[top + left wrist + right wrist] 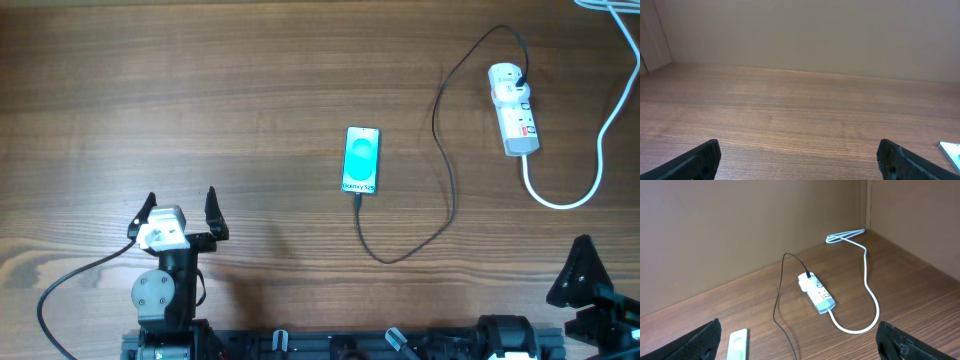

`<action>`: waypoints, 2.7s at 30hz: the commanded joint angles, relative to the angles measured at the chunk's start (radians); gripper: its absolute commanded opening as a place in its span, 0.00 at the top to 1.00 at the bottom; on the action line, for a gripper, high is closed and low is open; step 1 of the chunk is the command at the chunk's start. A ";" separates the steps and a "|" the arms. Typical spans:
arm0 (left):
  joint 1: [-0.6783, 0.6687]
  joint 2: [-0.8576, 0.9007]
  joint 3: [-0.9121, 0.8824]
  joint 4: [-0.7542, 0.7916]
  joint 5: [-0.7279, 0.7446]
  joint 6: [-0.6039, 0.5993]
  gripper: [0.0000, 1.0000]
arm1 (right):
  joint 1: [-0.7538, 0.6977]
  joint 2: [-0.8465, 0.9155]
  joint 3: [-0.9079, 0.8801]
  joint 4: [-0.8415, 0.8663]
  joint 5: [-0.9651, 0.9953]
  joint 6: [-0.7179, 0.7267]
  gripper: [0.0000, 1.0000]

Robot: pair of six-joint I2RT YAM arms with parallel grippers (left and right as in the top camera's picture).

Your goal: Plug charger to phone and switch on socket

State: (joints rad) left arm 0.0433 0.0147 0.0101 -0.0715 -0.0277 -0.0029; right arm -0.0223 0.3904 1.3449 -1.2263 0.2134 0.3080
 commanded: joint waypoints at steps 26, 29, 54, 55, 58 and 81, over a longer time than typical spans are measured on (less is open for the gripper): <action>0.005 -0.005 -0.005 -0.001 0.015 0.026 0.00 | 0.004 -0.019 -0.103 0.102 0.171 0.180 0.00; 0.005 -0.005 -0.004 -0.001 0.015 0.025 0.00 | 0.004 -0.029 -0.278 0.306 0.079 0.028 0.00; 0.005 -0.005 -0.004 -0.001 0.015 0.026 0.00 | -0.077 -0.387 -1.340 1.380 -0.326 -0.021 0.00; 0.005 -0.005 -0.004 -0.001 0.015 0.026 0.00 | -0.089 -0.387 -1.340 1.354 -0.323 -0.029 0.00; 0.005 -0.005 -0.004 -0.001 0.015 0.025 0.00 | -0.100 -0.387 -1.340 1.260 -0.293 -0.027 0.00; 0.005 -0.005 -0.004 -0.001 0.015 0.026 0.00 | -0.100 -0.387 -1.340 1.228 -0.282 -0.045 0.00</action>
State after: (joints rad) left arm 0.0433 0.0147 0.0101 -0.0719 -0.0246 0.0036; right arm -0.1181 0.0154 0.0059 -0.0010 -0.0780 0.2630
